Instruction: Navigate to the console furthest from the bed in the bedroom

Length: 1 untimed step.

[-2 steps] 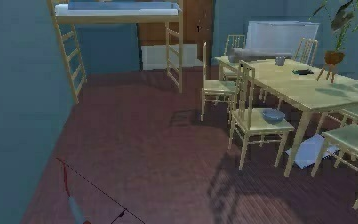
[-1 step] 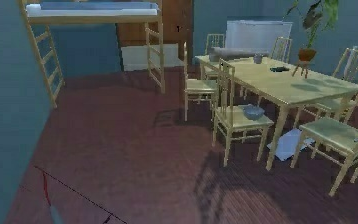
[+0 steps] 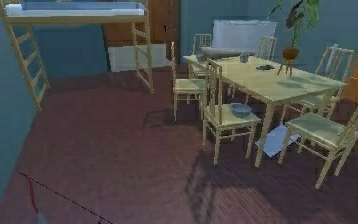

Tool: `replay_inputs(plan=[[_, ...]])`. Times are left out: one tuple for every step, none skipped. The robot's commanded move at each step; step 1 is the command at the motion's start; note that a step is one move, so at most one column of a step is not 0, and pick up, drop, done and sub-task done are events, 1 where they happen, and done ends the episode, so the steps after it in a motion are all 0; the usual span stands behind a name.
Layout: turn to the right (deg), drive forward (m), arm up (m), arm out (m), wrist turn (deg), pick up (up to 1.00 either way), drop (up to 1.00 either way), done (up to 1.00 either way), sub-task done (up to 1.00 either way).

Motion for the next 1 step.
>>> replay_inputs(plan=[[0.0, 0.10, 0.00, 0.00, 0.0, 0.00, 0.00, 0.00, 0.00]])
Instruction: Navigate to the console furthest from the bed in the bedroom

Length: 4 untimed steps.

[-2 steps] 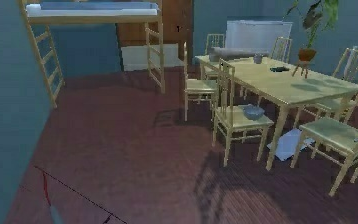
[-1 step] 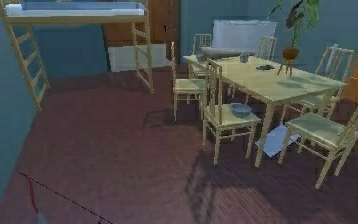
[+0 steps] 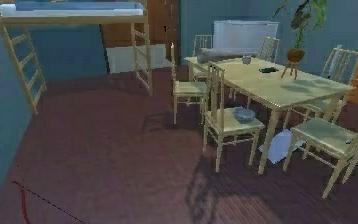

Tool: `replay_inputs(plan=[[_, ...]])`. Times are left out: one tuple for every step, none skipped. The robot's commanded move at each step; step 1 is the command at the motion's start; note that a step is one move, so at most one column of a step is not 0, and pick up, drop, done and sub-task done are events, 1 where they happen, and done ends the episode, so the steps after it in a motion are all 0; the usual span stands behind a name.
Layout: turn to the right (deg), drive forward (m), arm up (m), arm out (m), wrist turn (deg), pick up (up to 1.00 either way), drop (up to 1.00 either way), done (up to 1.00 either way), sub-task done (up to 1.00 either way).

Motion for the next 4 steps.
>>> replay_inputs(plan=[[45.0, 0.00, 0.00, 0.00, 0.0, 0.00, 0.00, 0.00, 0.00], [18.0, 0.00, 0.00, 0.00, 0.0, 0.00, 0.00, 0.00, 0.00], [0.0, 0.45, 0.00, 0.00, 0.0, 0.00, 0.00, 0.00, 0.00], [0.0, 1.00, 0.00, 0.00, 0.0, 0.00, 0.00, 0.00, 0.00]])
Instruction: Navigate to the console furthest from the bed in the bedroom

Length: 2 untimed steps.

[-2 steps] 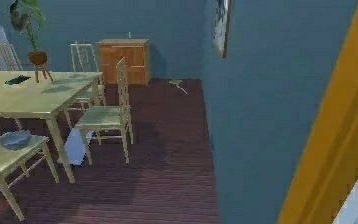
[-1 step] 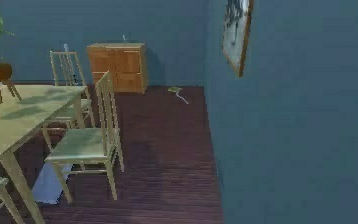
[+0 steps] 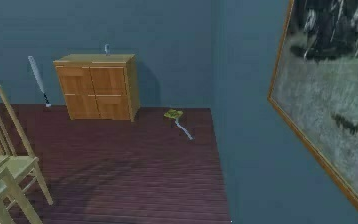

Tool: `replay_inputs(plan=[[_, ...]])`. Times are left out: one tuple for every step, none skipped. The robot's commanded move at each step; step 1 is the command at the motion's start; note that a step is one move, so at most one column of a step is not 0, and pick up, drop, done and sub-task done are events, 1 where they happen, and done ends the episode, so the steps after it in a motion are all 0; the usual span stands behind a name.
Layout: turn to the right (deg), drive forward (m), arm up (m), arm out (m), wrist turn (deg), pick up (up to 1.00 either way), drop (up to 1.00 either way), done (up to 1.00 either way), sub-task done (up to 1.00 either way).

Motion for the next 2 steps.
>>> replay_inputs(plan=[[-6.0, 0.00, 0.00, 0.00, 0.0, 0.00, 0.00, 0.00, 0.00], [0.0, 0.50, 0.00, 0.00, 0.0, 0.00, 0.00, 0.00, 0.00]])
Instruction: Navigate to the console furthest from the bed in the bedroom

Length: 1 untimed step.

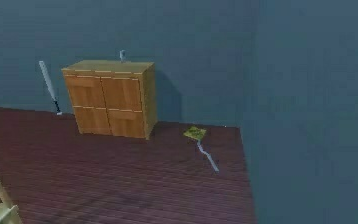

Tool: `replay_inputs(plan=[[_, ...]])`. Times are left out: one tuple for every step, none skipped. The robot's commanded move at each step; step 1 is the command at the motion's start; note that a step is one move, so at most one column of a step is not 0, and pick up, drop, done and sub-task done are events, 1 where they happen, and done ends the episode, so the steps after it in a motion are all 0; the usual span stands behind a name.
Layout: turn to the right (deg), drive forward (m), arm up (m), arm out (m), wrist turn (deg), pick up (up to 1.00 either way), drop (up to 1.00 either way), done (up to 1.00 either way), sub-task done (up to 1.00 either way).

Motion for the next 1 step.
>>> replay_inputs(plan=[[-39.0, 0.00, 0.00, 0.00, 0.0, 0.00, 0.00, 0.00, 0.00]])
